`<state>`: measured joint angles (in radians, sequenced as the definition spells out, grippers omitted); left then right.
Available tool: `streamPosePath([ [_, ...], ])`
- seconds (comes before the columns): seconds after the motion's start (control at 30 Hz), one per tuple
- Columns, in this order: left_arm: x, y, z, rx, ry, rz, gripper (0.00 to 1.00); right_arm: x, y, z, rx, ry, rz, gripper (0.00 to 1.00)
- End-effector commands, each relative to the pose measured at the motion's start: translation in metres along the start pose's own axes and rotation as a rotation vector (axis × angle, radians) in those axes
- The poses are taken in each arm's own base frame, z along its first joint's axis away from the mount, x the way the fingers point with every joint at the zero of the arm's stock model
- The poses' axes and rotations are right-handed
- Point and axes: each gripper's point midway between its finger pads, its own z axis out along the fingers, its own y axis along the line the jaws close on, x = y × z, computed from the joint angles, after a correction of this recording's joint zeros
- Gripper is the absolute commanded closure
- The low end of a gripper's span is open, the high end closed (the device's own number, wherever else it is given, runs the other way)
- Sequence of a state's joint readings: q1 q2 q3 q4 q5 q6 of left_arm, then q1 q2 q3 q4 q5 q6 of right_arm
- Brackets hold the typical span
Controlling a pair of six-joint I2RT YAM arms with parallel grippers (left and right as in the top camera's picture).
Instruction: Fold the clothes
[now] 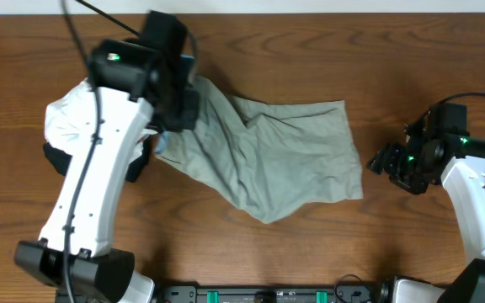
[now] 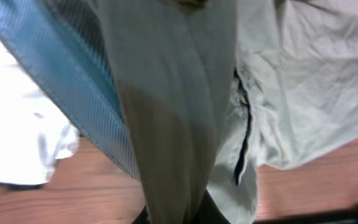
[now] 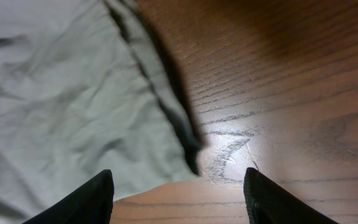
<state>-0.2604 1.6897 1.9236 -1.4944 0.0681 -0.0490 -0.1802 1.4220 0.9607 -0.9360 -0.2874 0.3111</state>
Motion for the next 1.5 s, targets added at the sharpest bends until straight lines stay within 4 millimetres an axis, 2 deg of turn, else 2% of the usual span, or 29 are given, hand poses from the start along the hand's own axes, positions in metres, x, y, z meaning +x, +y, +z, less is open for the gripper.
streamPosePath([
  [0.0, -0.007, 0.017, -0.026, -0.057, -0.081, 0.055, 0.94, -0.009, 0.002, -0.007, -0.004, -0.036, 0.011, 0.35],
  [0.3, -0.014, 0.014, -0.030, -0.059, -0.112, 0.107, 0.93, -0.009, 0.002, -0.007, -0.004, -0.036, 0.011, 0.35],
  [0.43, -0.022, -0.011, -0.029, -0.011, -0.147, 0.090, 0.93, -0.009, 0.002, -0.007, -0.004, -0.037, 0.011, 0.35],
  [0.53, -0.033, -0.047, -0.023, 0.069, -0.176, 0.080, 0.93, -0.009, 0.002, -0.007, -0.004, -0.037, 0.011, 0.34],
  [0.67, -0.043, -0.090, 0.002, 0.107, -0.155, 0.062, 0.93, -0.008, 0.002, -0.007, -0.002, -0.031, 0.012, 0.34],
  [0.83, -0.048, -0.136, 0.052, 0.118, -0.082, 0.048, 0.93, -0.006, 0.001, -0.007, 0.001, -0.022, 0.008, 0.35],
  [0.97, -0.050, -0.162, 0.090, 0.115, -0.036, 0.046, 0.93, -0.005, 0.001, -0.007, 0.002, -0.019, 0.002, 0.35],
  [1.13, -0.048, -0.190, 0.123, 0.126, -0.008, 0.048, 0.94, -0.005, 0.001, -0.007, 0.002, -0.020, -0.003, 0.34],
  [1.27, -0.036, -0.210, 0.138, 0.128, 0.025, 0.064, 0.93, -0.005, 0.001, -0.007, 0.002, -0.019, -0.002, 0.35],
  [1.47, -0.018, -0.235, 0.140, 0.135, 0.042, 0.114, 0.92, -0.004, 0.001, -0.007, 0.003, -0.018, -0.002, 0.35],
])
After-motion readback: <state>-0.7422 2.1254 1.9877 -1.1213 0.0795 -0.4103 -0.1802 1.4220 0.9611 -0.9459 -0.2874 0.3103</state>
